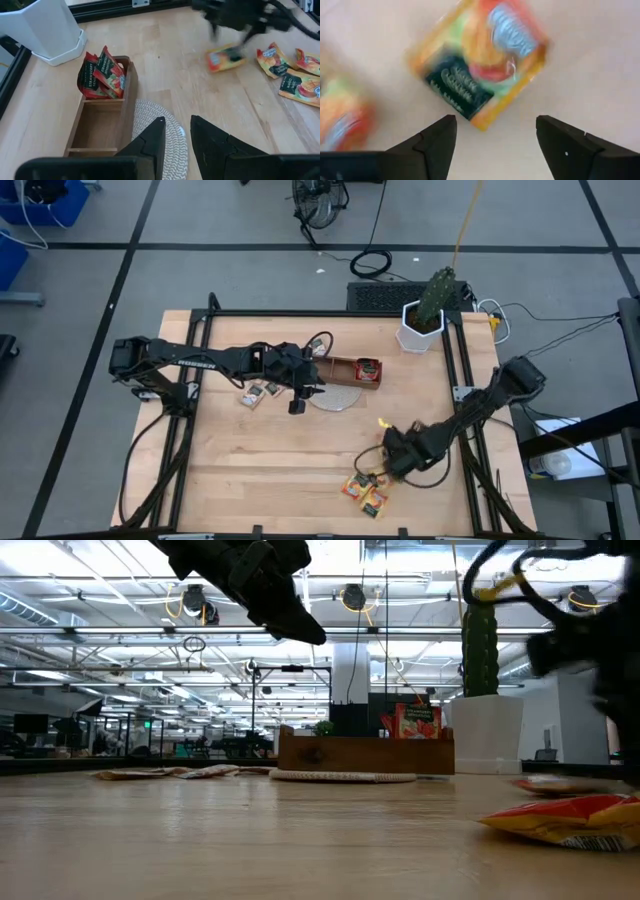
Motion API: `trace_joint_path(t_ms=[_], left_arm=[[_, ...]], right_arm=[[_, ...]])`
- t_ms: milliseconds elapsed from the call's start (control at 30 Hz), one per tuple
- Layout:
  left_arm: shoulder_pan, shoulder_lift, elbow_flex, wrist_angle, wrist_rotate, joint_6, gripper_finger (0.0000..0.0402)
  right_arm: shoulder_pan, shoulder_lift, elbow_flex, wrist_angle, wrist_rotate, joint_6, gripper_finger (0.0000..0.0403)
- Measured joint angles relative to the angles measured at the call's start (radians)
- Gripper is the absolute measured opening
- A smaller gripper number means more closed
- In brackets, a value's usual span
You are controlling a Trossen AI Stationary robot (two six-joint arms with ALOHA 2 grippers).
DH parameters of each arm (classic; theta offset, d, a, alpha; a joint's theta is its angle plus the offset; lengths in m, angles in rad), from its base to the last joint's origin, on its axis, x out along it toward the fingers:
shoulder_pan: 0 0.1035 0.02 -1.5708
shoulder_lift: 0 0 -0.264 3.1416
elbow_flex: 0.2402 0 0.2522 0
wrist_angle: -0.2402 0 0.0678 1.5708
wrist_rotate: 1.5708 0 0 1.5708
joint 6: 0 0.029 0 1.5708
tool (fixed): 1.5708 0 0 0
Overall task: Pick & Place Tea
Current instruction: Put the orange tea bag into the middle section of the wood organizer
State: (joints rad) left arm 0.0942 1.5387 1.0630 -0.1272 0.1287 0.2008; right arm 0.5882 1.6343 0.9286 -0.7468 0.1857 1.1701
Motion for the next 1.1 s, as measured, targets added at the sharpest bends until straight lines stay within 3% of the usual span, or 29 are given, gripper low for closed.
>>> trace_joint_path(t_ms=[133,267,367,633,800,900,1100], left_arm=[[0.0,0.0,0.0,0.002,0.001,0.0,0.0097],[0.0,0.0,0.0,0.002,0.001,-0.001,0.0097],[0.0,0.0,0.0,0.003,0.001,-0.002,0.0097],[0.0,0.0,0.0,0.003,0.001,0.0,0.0097],[0.0,0.0,0.0,-0.003,0.001,0.0,0.0097],[0.0,0.0,0.0,-0.003,0.0,0.0,0.0097],[0.0,0.0,0.0,-0.002,0.0,0.0,0.0097]], right_arm=[[-0.007,-0.111,0.007,0.081,0.204,-0.055,0.0254],[-0.007,-0.169,0.003,0.146,0.299,-0.156,0.0255],[-0.023,-0.187,0.005,0.17,0.334,-0.143,0.0252],[-0.107,-0.146,-0.055,0.207,0.309,-0.224,0.0249],[-0.172,-0.128,-0.153,0.229,0.174,-0.211,0.025],[-0.206,-0.13,-0.228,0.337,0.115,-0.203,0.025],[-0.243,-0.136,-0.343,0.572,0.106,-0.251,0.025]])
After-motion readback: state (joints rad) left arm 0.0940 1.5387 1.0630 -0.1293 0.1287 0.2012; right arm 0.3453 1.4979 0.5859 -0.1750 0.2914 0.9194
